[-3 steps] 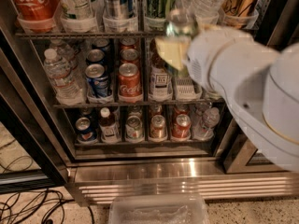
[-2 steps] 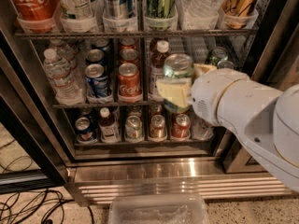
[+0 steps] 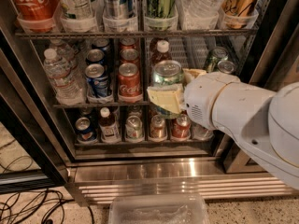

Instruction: Pick green can from top shelf of fridge

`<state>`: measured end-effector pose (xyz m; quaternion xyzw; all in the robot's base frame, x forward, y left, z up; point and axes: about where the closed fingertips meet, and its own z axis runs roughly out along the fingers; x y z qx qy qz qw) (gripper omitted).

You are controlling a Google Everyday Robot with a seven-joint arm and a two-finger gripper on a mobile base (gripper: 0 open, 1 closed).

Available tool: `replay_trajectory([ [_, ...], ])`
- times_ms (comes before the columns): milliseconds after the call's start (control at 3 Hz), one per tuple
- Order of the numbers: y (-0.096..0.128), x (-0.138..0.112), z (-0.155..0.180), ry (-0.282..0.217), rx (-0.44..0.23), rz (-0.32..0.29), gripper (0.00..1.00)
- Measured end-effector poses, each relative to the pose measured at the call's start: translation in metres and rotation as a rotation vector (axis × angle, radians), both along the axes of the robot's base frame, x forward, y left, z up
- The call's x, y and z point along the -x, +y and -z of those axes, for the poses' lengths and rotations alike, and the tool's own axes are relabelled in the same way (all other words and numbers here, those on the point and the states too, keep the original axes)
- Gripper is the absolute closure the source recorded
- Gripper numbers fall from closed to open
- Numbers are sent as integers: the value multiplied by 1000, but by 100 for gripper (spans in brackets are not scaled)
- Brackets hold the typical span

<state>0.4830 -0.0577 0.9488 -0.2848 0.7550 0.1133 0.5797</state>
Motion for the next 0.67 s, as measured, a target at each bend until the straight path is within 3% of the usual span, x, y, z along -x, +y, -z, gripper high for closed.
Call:
replay_trajectory([
  [333, 30, 12, 19, 62, -32, -88, 100],
  [667, 47, 27, 45, 153, -82, -130, 100],
])
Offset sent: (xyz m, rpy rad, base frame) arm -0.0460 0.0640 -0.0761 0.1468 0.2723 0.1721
